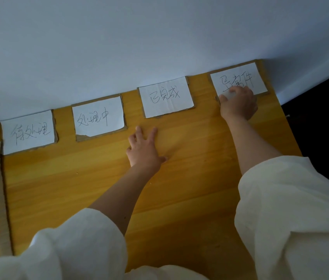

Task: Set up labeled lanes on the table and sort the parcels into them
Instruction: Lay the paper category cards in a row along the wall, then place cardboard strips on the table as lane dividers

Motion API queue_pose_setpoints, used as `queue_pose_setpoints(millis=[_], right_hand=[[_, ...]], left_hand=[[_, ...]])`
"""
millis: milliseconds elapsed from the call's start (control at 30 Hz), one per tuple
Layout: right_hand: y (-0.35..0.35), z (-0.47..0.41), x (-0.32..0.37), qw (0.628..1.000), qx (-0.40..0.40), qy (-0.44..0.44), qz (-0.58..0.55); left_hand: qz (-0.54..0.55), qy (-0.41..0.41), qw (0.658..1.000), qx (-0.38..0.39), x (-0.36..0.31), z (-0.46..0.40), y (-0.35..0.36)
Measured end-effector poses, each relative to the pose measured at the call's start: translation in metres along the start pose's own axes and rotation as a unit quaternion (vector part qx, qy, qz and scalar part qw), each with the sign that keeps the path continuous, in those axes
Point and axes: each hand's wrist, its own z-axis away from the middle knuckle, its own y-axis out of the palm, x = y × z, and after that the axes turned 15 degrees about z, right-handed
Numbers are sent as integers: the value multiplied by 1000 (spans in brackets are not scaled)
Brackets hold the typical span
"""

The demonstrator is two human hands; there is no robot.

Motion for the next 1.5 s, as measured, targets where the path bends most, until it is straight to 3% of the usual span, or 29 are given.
queue_pose_setpoints(millis=[267, 467, 667, 1033, 1167, 1500], right_hand=[[-14, 17, 6, 997, 58, -39, 20], [-32, 78, 11, 990, 73, -79, -90], [-43, 160, 24, 964, 144, -161, -155], [-50, 316, 77, 902, 266, -315, -126], [-45, 366, 101, 891, 289, -326, -127], [-15, 471, 165, 869, 362, -325, -83]], left_hand=[[-13, 18, 999, 31, 9, 2, -2], [181, 45, 983, -2, 42, 24, -14], [297, -19, 954, -27, 98, 82, -16], [358, -99, 904, -209, 215, 174, -26], [362, -137, 882, -269, 264, 192, -30], [411, -223, 821, -327, 383, 230, -37]])
